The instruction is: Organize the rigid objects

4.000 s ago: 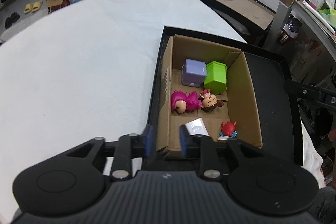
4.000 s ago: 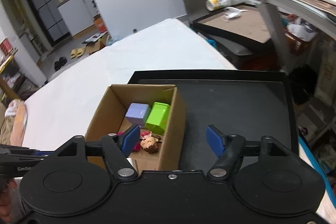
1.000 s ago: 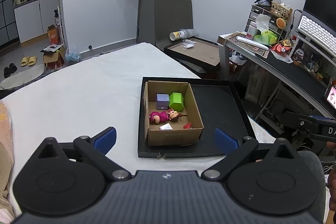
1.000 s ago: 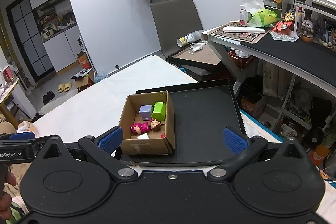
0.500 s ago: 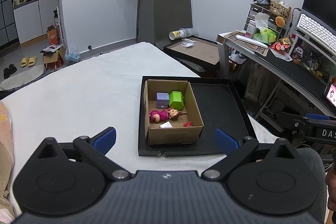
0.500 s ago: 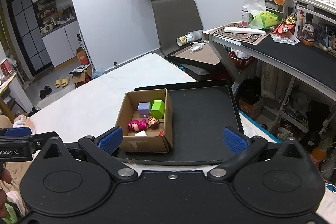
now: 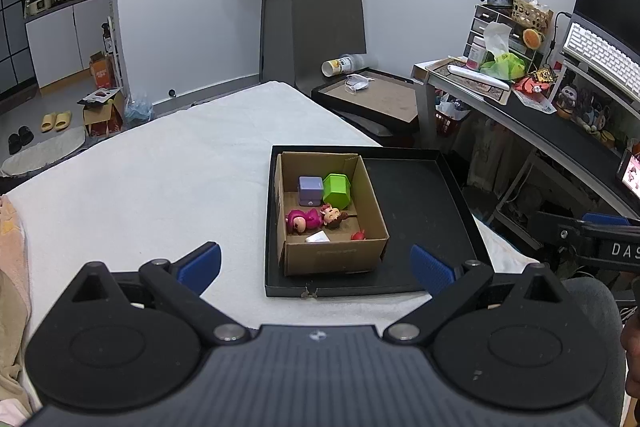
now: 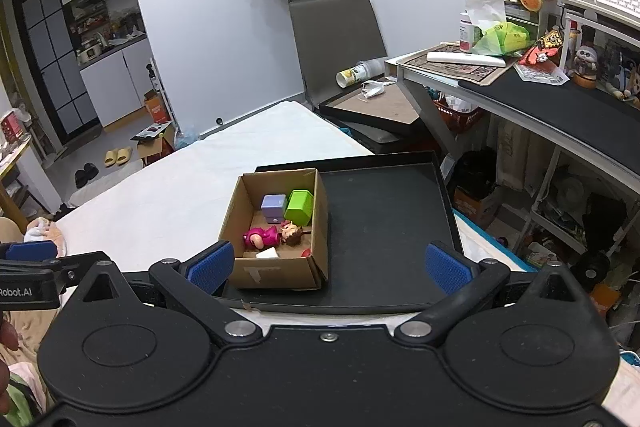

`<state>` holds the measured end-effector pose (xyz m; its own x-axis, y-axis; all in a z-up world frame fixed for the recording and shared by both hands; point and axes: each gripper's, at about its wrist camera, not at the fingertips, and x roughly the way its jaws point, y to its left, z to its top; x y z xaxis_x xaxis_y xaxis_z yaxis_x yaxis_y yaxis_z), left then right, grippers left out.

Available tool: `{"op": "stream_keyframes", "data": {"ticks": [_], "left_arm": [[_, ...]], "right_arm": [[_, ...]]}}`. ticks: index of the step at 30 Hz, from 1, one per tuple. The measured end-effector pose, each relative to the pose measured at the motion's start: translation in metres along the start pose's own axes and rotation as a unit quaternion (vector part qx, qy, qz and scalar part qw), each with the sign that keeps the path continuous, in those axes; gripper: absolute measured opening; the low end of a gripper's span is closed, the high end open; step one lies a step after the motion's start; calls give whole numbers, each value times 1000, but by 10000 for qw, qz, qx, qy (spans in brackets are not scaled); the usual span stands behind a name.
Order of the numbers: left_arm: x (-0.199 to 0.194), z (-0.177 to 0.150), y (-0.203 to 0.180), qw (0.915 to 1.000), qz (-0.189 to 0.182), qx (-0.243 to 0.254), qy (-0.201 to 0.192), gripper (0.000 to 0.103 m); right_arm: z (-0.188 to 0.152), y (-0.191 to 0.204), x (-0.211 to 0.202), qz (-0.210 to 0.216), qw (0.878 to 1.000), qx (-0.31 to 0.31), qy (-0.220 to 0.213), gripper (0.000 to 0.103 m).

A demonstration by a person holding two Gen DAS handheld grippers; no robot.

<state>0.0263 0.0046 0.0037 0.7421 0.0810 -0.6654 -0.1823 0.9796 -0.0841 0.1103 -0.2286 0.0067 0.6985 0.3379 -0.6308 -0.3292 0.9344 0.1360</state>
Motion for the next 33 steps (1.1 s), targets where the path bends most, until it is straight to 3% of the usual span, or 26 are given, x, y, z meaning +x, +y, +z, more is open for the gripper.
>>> {"op": "stream_keyframes", "data": {"ticks": [33], "left_arm": [[-5,-5,-14,9999,-51,122,32,100]], "right_arm": [[-5,-11,-4,-9,10000,95,-16,103]]}}
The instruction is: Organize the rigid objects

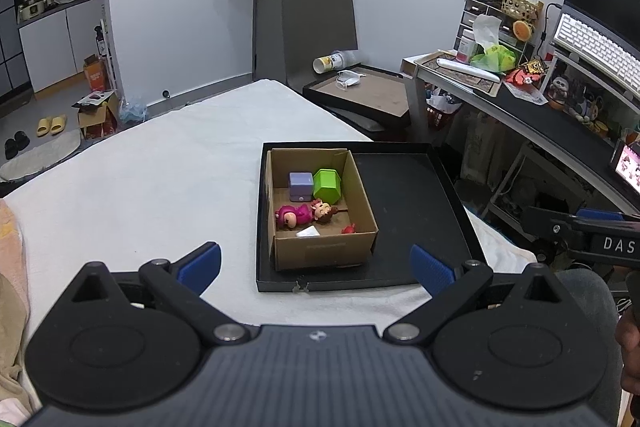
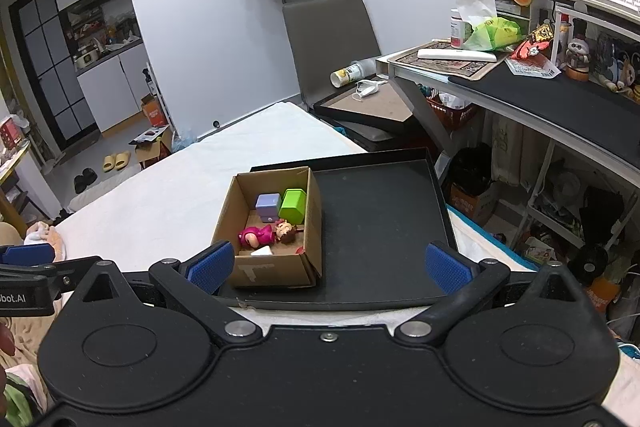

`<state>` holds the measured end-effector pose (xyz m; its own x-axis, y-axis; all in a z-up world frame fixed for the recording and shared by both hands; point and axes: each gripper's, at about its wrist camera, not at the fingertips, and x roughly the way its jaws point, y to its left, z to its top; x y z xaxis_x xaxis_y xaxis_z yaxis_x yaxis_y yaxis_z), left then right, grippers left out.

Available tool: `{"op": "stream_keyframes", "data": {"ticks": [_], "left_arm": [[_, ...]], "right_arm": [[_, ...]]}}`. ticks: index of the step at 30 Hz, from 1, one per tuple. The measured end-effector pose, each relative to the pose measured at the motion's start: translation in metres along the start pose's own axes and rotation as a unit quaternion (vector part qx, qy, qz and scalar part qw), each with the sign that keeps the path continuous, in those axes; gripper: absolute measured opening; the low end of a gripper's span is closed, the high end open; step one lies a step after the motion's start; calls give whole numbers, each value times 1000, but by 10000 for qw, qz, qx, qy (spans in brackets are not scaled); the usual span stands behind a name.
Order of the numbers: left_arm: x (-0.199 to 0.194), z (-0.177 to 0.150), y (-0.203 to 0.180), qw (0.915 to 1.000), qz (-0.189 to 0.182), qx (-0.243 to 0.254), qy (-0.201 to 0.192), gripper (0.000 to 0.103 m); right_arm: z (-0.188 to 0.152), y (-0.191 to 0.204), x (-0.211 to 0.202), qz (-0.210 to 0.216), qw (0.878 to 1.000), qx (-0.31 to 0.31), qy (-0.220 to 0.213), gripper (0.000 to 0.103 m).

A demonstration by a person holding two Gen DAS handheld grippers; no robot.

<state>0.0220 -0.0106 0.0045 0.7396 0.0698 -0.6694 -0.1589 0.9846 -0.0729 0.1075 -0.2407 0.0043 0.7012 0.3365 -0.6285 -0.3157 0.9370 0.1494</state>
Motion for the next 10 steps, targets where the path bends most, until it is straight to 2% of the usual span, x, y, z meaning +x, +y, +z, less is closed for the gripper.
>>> {"op": "stream_keyframes", "data": {"ticks": [10], "left_arm": [[0,-2,-2,10000,-1,46,-55,100]], "right_arm": [[-3,-2,3,18,10000,19,40,103]]}}
